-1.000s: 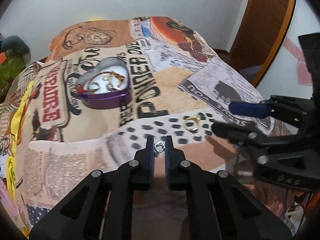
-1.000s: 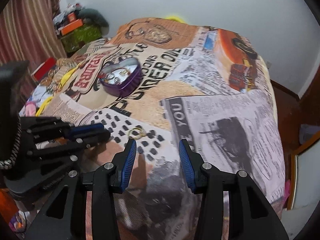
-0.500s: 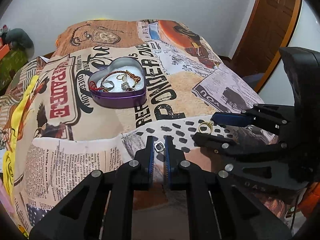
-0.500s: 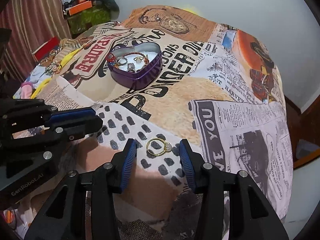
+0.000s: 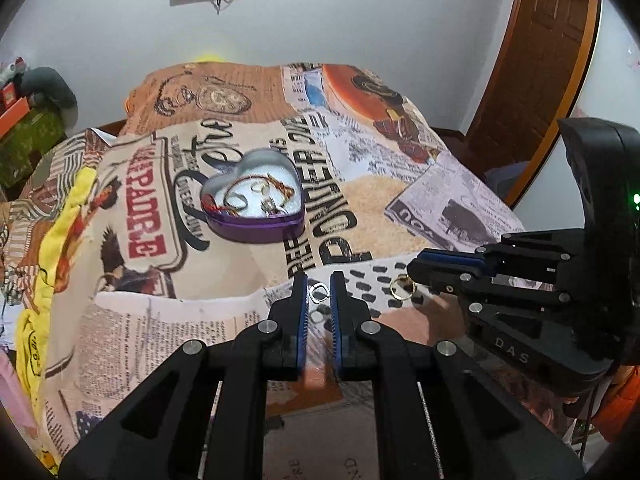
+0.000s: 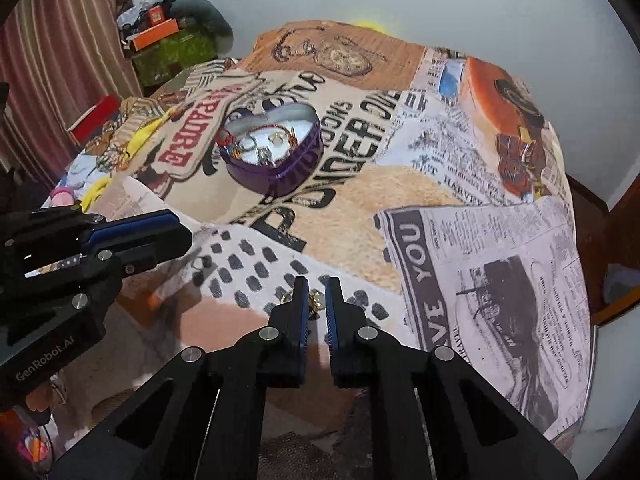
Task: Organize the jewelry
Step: 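Grasp a small silver ring with the left gripper while the right gripper grasps a gold ring, then carry both rings over the heart tin and open both grippers inside it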
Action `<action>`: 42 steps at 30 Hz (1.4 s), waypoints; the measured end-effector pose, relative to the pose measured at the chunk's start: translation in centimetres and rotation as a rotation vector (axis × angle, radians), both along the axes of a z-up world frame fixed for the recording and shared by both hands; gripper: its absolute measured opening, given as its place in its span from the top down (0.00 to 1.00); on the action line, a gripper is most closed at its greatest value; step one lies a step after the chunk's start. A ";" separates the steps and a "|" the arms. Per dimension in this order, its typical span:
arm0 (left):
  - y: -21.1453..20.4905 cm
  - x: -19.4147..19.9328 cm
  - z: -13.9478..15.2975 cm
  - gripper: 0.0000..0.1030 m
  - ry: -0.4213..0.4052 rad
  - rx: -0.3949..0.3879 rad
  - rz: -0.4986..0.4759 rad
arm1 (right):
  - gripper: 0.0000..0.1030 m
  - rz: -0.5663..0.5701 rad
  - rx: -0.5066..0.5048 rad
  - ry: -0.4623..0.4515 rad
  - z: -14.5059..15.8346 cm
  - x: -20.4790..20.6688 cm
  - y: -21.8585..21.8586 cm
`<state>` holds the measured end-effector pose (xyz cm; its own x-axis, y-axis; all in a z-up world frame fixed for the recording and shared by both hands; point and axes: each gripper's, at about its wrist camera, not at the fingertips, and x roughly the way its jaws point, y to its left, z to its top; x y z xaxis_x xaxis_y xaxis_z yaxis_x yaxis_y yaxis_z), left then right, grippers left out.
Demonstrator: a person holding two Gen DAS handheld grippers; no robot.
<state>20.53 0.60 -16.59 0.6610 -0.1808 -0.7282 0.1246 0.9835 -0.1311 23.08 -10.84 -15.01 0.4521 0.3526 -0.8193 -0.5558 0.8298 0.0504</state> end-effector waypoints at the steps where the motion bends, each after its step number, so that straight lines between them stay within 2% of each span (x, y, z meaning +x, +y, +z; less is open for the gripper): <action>1: 0.1 -0.1 0.2 0.91 -0.005 0.000 0.003 | 0.94 0.000 0.002 -0.007 0.2 -0.1 0.0; 14: 1.4 -0.6 1.8 0.91 -0.055 -0.008 0.021 | 0.94 -0.039 0.078 -0.027 2.8 0.4 -1.5; 17: 1.5 -0.5 1.5 0.91 -0.051 -0.002 0.020 | 0.94 0.001 0.089 -0.003 2.3 0.4 -1.1; 26: 1.9 -0.2 0.2 0.91 -0.025 -0.013 0.015 | 0.91 0.005 -0.003 0.096 -1.8 1.4 0.1; 37: 2.5 0.3 -0.3 0.91 -0.016 -0.028 0.034 | 0.92 0.023 -0.005 0.054 -1.8 0.8 0.1; 42: 2.9 0.6 0.0 0.91 -0.026 -0.021 0.037 | 0.93 0.008 0.026 0.049 -1.0 1.3 0.2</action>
